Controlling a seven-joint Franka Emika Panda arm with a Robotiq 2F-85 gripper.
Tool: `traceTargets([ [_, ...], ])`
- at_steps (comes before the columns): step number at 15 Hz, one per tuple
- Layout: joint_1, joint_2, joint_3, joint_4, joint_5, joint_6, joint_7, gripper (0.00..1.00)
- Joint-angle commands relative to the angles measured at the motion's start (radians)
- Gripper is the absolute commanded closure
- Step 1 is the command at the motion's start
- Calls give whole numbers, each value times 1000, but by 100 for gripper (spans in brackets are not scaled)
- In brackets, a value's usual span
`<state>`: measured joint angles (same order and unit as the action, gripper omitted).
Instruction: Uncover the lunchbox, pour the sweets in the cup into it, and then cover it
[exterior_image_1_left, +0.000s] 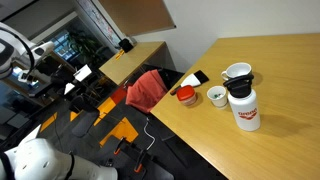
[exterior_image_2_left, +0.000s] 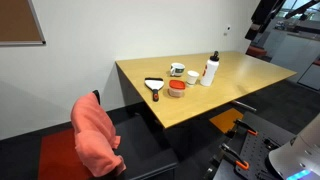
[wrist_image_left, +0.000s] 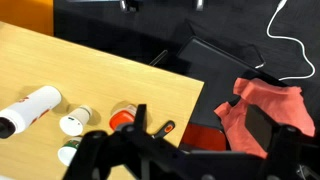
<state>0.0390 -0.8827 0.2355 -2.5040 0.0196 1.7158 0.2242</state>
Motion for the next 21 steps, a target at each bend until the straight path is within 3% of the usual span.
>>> traceTargets([
  [1,13,4,-8,3,-8,-2,8,0],
  [8,-14,35,-7,10,-11,32,40,0],
  [14,-106,176,-17,-46,8,337,215,0],
  [21,-239,476,-9,-52,-48,603,543,0],
])
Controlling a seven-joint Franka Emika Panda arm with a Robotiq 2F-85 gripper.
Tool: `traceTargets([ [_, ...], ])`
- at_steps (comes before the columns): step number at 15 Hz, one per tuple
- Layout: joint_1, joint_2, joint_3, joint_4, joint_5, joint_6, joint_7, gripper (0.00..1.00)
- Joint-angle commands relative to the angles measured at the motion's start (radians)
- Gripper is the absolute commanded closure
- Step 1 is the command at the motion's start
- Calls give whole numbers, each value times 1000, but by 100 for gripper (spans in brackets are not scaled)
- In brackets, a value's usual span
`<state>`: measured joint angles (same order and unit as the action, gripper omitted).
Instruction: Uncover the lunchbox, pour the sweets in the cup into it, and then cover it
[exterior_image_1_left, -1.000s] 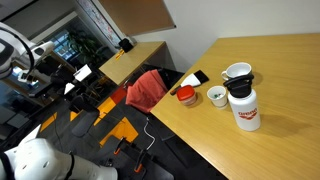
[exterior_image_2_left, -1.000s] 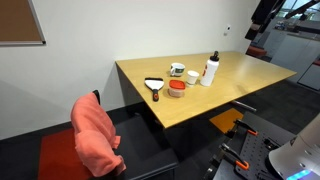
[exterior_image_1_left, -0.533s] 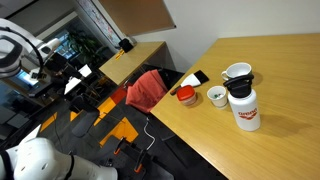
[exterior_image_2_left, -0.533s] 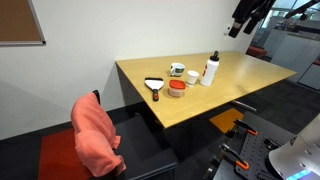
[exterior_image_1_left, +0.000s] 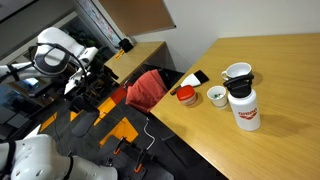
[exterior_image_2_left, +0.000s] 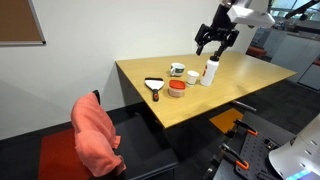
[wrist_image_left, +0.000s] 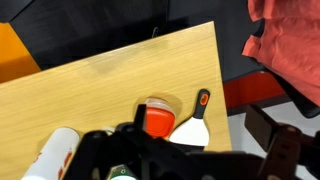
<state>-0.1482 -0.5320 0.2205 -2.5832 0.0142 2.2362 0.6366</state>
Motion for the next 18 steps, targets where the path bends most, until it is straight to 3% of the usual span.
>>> traceTargets([
  [1,-70,168,2,30,-68,118,184,0],
  [5,-84,267,-23,34,-144,245,398,0],
  [6,-51,231,-58,8,-133,211,322,0],
  [11,-47,267,-64,27,-144,235,377,0],
  [18,-69,503,-162,139,-191,293,508,0],
])
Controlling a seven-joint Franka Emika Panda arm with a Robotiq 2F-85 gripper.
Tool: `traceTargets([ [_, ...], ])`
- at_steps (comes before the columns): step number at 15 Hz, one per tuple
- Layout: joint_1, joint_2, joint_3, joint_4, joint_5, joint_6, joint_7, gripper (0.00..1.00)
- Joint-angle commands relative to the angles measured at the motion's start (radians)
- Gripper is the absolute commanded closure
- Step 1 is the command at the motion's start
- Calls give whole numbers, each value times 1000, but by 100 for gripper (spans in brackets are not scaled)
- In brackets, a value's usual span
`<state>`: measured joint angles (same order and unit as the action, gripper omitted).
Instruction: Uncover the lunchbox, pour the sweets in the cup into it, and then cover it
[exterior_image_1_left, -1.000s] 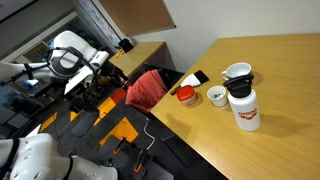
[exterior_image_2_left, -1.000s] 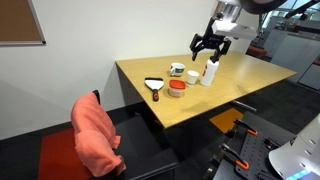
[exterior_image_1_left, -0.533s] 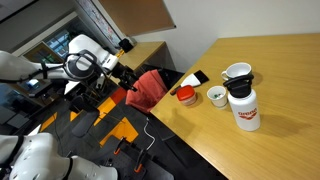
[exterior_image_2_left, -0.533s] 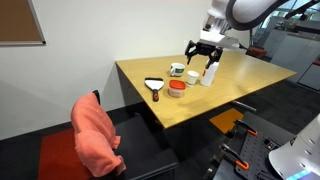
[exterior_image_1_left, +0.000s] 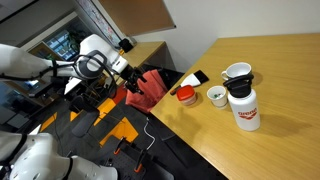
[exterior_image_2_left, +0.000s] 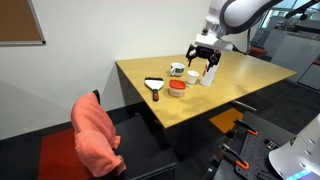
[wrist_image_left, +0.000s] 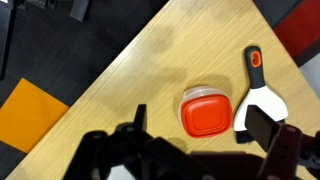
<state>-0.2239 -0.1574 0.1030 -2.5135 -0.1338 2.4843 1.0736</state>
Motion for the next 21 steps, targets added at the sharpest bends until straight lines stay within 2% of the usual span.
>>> traceTargets([
  [1,15,167,-67,85,-46,66,80,0],
  [5,56,313,-152,131,-13,200,99,0],
  [10,117,453,-245,159,47,400,54,0],
  [14,159,453,-287,142,82,379,17,0],
  [17,168,452,-293,142,81,379,20,0],
  [21,117,502,-260,195,159,361,-147,0],
])
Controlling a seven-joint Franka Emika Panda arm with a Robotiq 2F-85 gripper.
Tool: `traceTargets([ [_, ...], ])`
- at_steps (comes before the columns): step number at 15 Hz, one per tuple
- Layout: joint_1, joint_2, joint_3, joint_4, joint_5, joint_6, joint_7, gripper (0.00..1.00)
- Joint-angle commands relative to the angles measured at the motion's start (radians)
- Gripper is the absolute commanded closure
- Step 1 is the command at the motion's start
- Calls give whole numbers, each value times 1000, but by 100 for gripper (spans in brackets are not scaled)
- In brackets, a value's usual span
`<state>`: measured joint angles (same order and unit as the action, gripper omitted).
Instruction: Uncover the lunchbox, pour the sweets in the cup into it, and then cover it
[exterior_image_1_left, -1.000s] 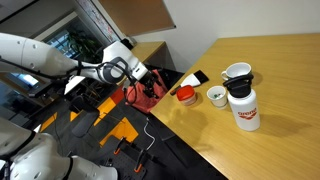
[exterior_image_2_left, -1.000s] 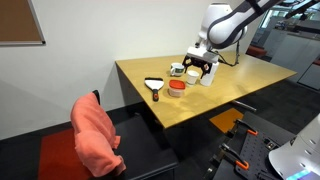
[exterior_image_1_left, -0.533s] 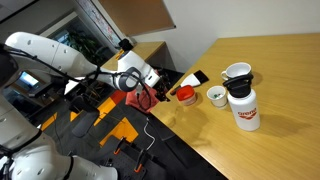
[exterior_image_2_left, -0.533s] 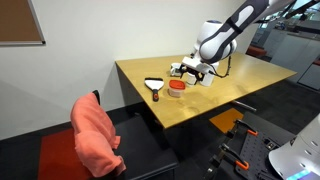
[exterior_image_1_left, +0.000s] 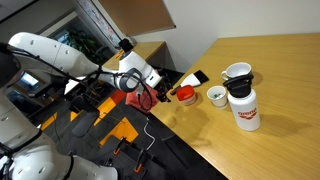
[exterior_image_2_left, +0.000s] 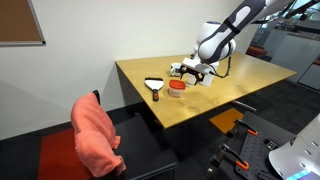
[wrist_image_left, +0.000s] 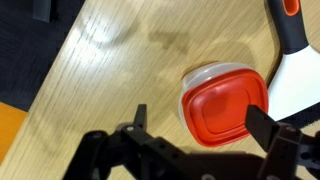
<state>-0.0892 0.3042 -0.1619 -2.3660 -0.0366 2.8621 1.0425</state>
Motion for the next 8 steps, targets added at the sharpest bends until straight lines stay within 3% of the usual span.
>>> traceTargets([
  [1,-34,53,17,57,95,-14,-175,0],
  [8,-66,189,7,174,235,12,-388,0],
])
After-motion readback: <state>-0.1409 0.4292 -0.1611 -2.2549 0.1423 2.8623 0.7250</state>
